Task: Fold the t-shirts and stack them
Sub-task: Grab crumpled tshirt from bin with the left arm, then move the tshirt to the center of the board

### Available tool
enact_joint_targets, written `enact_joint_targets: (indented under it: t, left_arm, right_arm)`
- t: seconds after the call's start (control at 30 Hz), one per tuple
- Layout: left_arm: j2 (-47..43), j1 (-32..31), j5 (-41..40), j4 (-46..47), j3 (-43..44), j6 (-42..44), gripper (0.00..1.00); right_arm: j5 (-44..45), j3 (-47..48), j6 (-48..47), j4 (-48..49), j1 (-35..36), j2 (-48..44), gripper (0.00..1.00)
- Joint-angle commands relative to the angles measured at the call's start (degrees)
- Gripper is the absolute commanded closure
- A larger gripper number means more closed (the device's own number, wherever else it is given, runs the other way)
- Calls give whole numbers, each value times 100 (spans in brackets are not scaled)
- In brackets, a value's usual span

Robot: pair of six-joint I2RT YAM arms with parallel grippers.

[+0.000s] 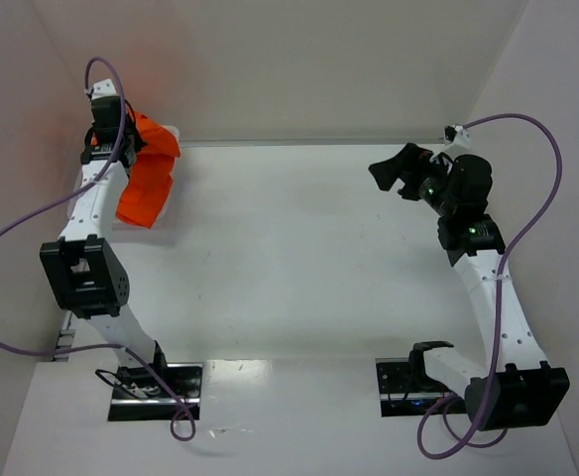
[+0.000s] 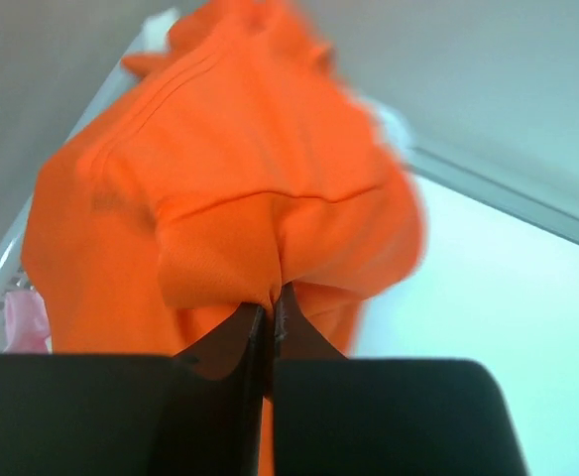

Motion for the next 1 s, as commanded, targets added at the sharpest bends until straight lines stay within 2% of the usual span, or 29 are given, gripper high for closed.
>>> enact_joint_targets:
  t: [0.0,0.13,0.2,0.27,0.47,0.57,0.77,0.97]
  left_arm:
    - [-1367,-470,539,-6,444,353,100]
    - [-2020,-1487,601,-936,1086,600,100]
    - [-2529,-1780,601,-939,1087,600,100]
    - [-2985,-2017,811,-991,1025,338,100]
    - [-3462,-2018,2200,-1097,911,-164,100]
    - [-3463,-2018,2656,-1097,911,-279,100]
    - [-3401,-2018,3587,-966,307,-340,96]
    - [-3340,-2071,4054,-614,-415,-348,95]
  right_arm:
    - [-367,418,55,724,311,7,0]
    - [-306,813,-60,725,909,182,0]
    - [-367,814,-7,969,1164,104,0]
    - [-428,395,185,1529,1217,-54,0]
    - [-974,-432,494,2455,1489,-748,0]
    - [-406,-671,433,2799,2060,-1021,0]
    - [-429,-724,555,2992,2552,-758,0]
    - [-412,-786,555,3045,2851,-573,0]
